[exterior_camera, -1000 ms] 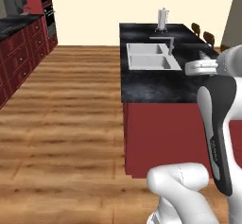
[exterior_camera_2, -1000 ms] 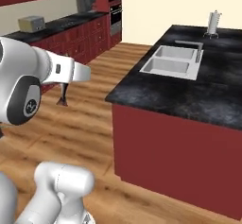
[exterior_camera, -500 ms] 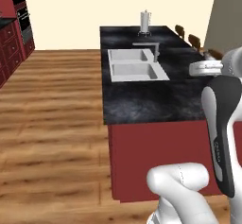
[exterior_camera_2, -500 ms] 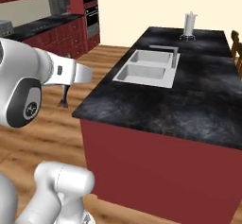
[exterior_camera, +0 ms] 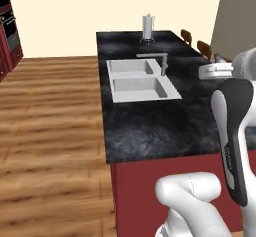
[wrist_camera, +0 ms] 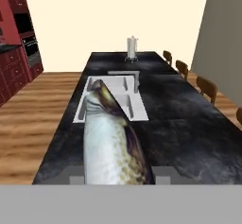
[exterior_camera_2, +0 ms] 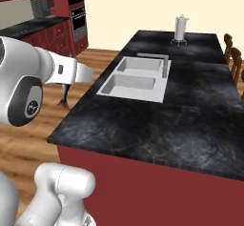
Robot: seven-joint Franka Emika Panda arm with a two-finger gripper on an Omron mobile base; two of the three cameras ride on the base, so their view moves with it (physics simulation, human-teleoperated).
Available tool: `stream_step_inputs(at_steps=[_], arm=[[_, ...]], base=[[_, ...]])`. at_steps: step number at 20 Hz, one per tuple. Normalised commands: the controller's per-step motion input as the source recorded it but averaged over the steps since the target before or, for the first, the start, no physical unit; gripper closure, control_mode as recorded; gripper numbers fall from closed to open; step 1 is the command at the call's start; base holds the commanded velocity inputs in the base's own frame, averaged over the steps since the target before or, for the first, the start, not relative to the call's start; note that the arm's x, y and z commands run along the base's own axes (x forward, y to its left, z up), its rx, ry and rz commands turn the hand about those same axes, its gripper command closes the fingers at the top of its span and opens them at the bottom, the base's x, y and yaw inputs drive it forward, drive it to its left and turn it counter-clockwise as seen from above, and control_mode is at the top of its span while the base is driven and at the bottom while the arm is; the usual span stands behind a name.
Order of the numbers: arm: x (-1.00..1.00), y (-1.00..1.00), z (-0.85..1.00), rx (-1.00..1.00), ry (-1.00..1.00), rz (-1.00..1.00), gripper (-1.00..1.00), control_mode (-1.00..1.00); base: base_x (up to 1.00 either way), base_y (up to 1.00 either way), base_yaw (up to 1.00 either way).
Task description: Open the fridge, remove the pear, bell pepper, and fish, and place them on any counter.
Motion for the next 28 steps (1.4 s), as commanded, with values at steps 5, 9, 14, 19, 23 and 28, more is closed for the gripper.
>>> stream_step_inputs(at_steps=[5, 9, 14, 19, 23, 28], arm=[[0.97, -0.23, -0.5, 0.08, 0.28, -0.21, 1.0, -1.0], [1.0, -0.24, -0.84, 0.13, 0.25, -0.16, 1.0, -1.0], [1.0, -0.42, -0.95, 0.16, 0.15, -0.09, 1.0, -1.0], [0.9, -0.55, -1.0, 0.2, 0.12, -0.03, 1.0, -1.0], [0.87, -0.33, -1.0, 0.12, 0.08, -0.05, 1.0, -1.0], [0.86, -0.08, -0.99, 0.04, 0.26, -0.05, 1.0, -1.0]], base=[[0.0, 0.0, 0.0], [0.0, 0.0, 0.0], [0.0, 0.0, 0.0], [0.0, 0.0, 0.0], [0.0, 0.0, 0.0], [0.0, 0.0, 0.0]])
